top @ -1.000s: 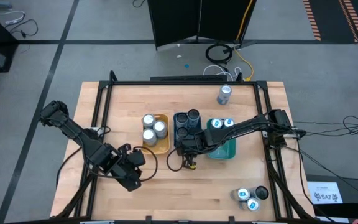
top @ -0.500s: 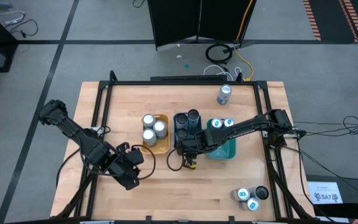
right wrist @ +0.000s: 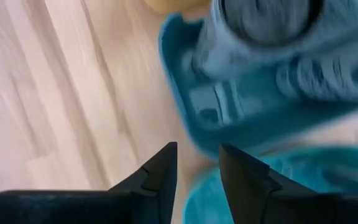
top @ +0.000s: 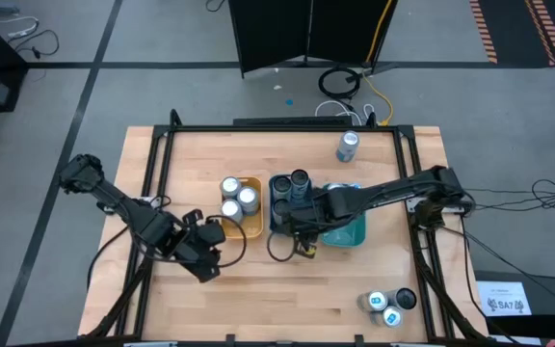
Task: Sort soda cans
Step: Put the blue-white soda can into the yellow bin
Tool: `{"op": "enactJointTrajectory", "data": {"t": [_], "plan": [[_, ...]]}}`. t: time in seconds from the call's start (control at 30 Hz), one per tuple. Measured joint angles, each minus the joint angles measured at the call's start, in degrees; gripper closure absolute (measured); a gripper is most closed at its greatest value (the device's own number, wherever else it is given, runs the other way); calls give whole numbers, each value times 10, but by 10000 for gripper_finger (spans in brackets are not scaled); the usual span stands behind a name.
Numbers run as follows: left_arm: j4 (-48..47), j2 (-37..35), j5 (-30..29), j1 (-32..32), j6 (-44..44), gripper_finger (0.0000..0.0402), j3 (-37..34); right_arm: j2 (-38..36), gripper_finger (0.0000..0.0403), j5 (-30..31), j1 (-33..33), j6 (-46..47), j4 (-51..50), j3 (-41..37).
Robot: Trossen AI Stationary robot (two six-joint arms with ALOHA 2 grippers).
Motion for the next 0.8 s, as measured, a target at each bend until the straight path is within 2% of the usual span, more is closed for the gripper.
{"op": "enactJointTrajectory", "data": {"t": [0.13,0.3,0.47,0.57,0.67,0.8], "plan": [[-13,0,0,26,11,249,0,-22,298,11,29,64,-56,0],[-14,0,14,60,43,249,0,-27,300,87,95,163,-102,-3],[-13,0,23,96,93,249,0,-28,300,129,168,323,-123,-8],[-10,0,27,113,131,249,0,-29,300,152,207,433,-114,-8],[-10,0,39,126,168,249,0,-29,300,146,235,514,-76,-8],[-6,0,39,140,201,249,0,-29,300,151,257,549,-25,-8]]}}
